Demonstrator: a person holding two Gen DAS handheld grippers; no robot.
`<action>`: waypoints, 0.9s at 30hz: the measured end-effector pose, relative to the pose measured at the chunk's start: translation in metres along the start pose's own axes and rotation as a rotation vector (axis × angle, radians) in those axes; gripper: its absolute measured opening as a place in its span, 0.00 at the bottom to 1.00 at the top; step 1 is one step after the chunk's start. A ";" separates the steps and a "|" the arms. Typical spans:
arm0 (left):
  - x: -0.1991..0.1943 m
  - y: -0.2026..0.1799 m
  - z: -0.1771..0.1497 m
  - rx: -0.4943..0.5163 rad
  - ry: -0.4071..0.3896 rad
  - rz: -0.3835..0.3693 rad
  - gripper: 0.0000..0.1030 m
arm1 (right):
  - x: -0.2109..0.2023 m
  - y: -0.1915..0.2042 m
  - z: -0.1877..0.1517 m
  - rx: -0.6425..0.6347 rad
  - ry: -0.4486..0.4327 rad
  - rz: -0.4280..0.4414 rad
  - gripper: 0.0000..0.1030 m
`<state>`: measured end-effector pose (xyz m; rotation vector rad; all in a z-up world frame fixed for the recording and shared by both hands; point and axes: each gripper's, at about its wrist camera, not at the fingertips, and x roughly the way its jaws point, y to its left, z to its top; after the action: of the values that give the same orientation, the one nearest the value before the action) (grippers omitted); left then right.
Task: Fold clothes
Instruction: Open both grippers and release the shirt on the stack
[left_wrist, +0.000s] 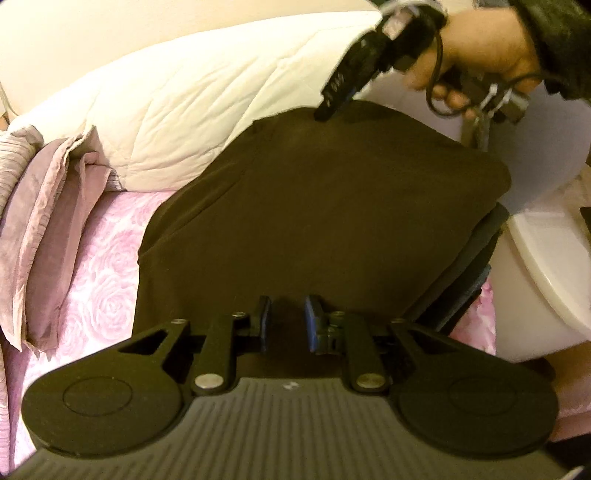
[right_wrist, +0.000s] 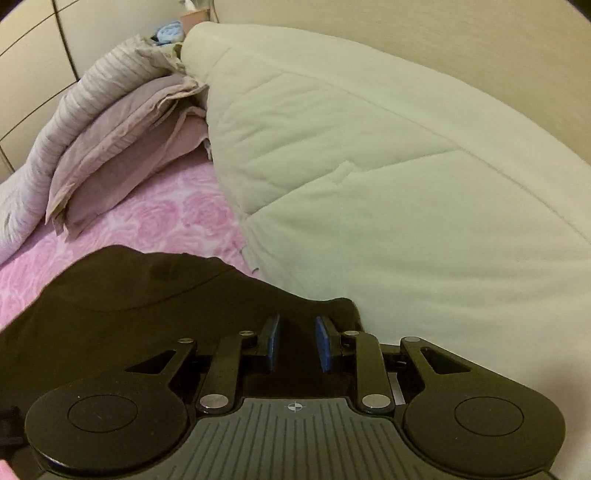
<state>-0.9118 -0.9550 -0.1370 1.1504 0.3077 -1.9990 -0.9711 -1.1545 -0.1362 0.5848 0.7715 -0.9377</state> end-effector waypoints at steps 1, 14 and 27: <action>-0.003 0.001 0.000 0.003 -0.004 0.003 0.15 | -0.009 0.002 -0.001 0.006 -0.017 -0.002 0.24; -0.014 0.034 -0.037 -0.282 0.051 0.052 0.20 | -0.084 0.038 -0.118 0.086 0.009 0.047 0.36; -0.073 0.032 -0.062 -0.457 0.048 0.132 0.70 | -0.152 0.070 -0.159 0.157 0.027 0.056 0.65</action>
<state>-0.8300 -0.9038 -0.1073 0.9002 0.6578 -1.6721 -1.0178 -0.9311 -0.1033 0.7537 0.7057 -0.9454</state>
